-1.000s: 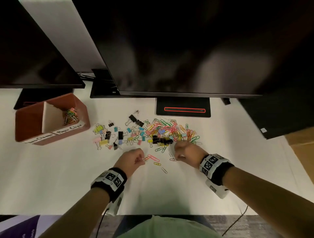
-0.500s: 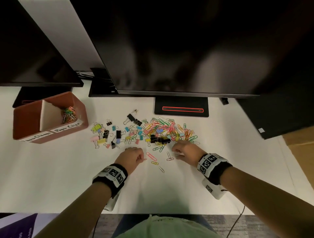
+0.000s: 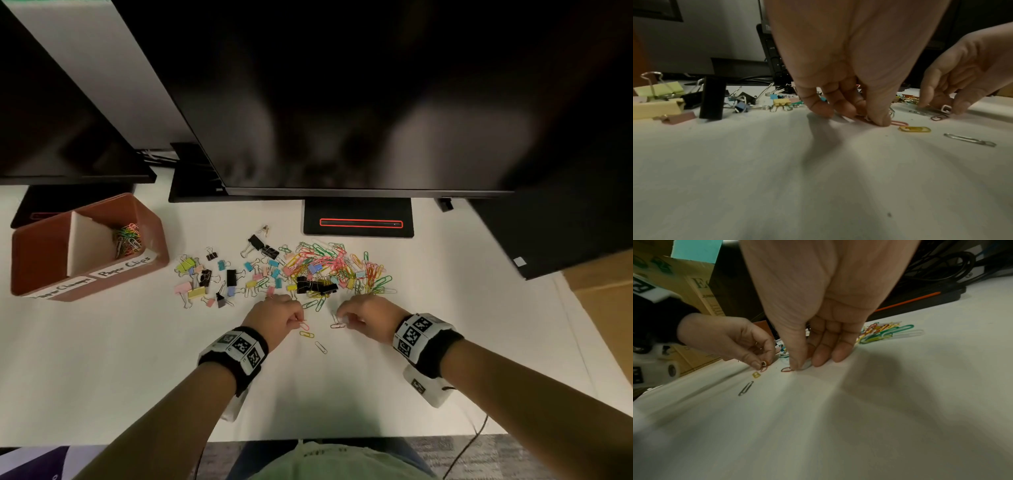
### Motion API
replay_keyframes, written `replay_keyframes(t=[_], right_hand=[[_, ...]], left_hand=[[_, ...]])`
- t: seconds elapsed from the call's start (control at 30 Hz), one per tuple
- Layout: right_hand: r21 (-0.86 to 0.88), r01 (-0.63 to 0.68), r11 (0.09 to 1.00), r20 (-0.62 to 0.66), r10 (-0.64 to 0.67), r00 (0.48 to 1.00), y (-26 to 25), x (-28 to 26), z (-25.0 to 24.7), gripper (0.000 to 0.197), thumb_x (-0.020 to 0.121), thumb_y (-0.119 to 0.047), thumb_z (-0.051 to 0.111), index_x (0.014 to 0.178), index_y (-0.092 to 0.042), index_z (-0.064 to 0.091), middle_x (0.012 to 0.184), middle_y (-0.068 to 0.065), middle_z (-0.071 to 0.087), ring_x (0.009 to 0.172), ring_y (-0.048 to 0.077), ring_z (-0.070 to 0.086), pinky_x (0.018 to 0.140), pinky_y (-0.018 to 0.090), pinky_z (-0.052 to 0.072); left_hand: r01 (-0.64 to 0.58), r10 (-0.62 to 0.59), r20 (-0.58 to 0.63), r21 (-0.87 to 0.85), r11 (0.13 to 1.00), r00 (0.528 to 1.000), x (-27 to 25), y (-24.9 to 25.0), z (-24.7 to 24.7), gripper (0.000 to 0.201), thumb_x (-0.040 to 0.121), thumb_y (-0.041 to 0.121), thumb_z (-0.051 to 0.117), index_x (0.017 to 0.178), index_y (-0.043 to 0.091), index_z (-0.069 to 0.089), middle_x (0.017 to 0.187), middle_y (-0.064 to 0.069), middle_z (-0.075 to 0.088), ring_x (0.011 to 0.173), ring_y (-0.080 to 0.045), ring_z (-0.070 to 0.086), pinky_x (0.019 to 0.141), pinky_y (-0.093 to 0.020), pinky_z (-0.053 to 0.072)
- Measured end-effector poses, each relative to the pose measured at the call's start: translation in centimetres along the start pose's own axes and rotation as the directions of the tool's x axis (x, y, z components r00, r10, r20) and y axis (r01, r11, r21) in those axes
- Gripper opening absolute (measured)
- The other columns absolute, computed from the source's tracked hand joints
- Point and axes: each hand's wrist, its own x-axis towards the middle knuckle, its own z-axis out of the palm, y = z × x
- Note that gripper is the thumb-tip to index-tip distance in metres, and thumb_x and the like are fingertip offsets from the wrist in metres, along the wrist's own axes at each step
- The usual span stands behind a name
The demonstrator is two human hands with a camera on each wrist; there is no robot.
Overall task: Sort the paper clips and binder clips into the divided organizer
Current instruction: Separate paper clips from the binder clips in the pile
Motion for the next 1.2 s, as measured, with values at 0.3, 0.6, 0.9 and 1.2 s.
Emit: replay_keyframes(t=[0.3,0.6,0.9,1.2], right_hand=[[-0.046,-0.066,0.997,-0.046,0.064,0.997,-1.6,1.1,1.0,0.033,0.091,-0.022,0.055,0.124,-0.015,0.052,0.102,0.007,0.068,0.096,0.026,0.061,0.083,0.033,0.049],[-0.003,-0.041,0.999,-0.076,0.041,0.996,-2.0,1.9,0.8,0.017,0.088,-0.013,0.059,0.102,-0.011,0.069,0.112,0.009,0.054,0.101,0.024,0.054,0.089,0.031,0.045],[0.007,-0.065,0.998,0.008,0.065,0.998,-2.3,1.3,0.5,0.019,0.088,-0.008,0.050,0.102,-0.009,0.064,0.101,0.009,0.066,0.092,0.023,0.057,0.075,0.026,0.041],[0.060,-0.143,0.988,0.018,0.142,0.990,-2.3,1.7,0.5,0.033,0.086,-0.005,0.050,0.119,-0.010,0.053,0.099,0.009,0.068,0.092,0.025,0.061,0.076,0.028,0.046]], left_hand=[[0.014,-0.015,0.037,0.036,0.999,0.999,-0.1,0.0,-0.1,0.019,0.087,0.033,0.059,0.087,0.015,0.057,0.084,0.006,0.049,0.083,-0.017,0.052,0.086,-0.031,0.043],[0.013,0.004,0.063,-0.252,0.968,0.998,-1.5,0.7,0.2,0.024,0.080,0.031,0.070,0.100,0.019,0.062,0.083,0.007,0.059,0.080,-0.010,0.056,0.072,-0.017,0.045],[0.013,-0.011,0.032,-0.057,0.998,0.999,-0.7,1.8,1.0,0.016,0.086,0.023,0.062,0.093,0.009,0.063,0.105,0.000,0.050,0.089,-0.016,0.055,0.081,-0.024,0.044],[0.030,-0.034,-0.025,-0.155,0.987,0.999,-1.1,0.9,0.9,0.010,0.084,0.018,0.062,0.080,0.016,0.053,0.076,0.004,0.051,0.071,-0.015,0.048,0.062,-0.022,0.037]])
